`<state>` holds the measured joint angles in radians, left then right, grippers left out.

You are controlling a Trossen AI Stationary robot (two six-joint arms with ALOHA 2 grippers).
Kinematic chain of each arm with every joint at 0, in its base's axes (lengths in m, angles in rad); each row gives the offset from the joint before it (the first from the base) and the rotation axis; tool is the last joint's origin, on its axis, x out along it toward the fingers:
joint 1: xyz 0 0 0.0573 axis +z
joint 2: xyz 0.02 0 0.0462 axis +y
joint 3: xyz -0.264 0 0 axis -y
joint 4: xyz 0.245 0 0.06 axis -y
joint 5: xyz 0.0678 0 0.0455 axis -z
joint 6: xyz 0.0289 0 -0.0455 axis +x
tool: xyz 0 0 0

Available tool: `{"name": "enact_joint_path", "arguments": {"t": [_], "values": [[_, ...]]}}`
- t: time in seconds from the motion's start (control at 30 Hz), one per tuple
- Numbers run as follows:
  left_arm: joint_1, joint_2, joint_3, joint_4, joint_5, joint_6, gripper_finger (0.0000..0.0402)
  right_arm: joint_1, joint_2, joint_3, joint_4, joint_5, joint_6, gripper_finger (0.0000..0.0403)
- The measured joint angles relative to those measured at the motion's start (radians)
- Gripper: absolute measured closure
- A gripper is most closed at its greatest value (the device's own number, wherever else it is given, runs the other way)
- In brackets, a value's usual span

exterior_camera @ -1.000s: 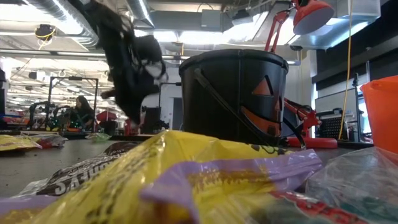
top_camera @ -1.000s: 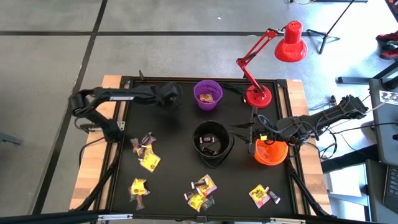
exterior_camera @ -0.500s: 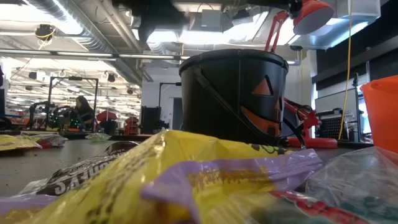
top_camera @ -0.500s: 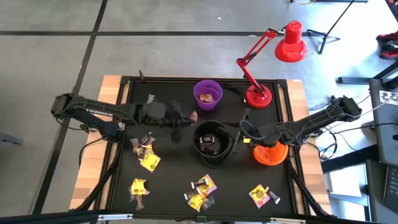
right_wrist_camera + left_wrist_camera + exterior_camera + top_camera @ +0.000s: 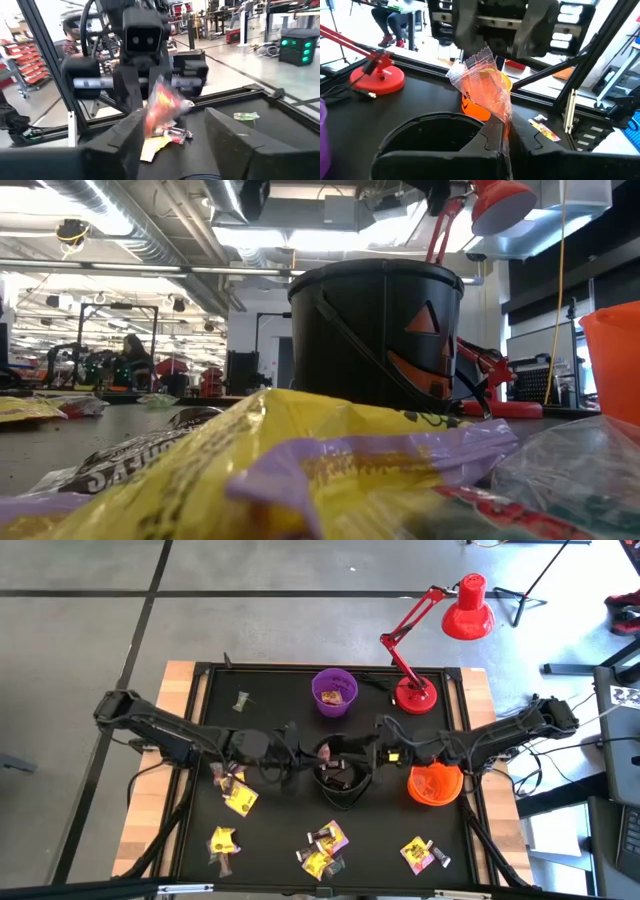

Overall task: Sort candy
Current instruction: Put the orange gummy into the orange bucket

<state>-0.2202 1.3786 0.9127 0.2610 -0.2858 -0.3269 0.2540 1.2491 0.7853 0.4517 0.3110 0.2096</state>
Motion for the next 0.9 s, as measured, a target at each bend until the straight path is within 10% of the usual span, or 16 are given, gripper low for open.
{"name": "enact_joint_path", "arguments": {"t": [0.63,0.9], "values": [[0.004,0.098,0.0,0.138,0.014,0.033,0.0401,-0.014,0.145,0.0,0.153,-0.04,0.027,0.0158],[0.004,0.098,0.0,0.136,0.014,0.033,0.0401,-0.014,0.145,0.0,0.153,-0.07,0.019,0.0282]]}}
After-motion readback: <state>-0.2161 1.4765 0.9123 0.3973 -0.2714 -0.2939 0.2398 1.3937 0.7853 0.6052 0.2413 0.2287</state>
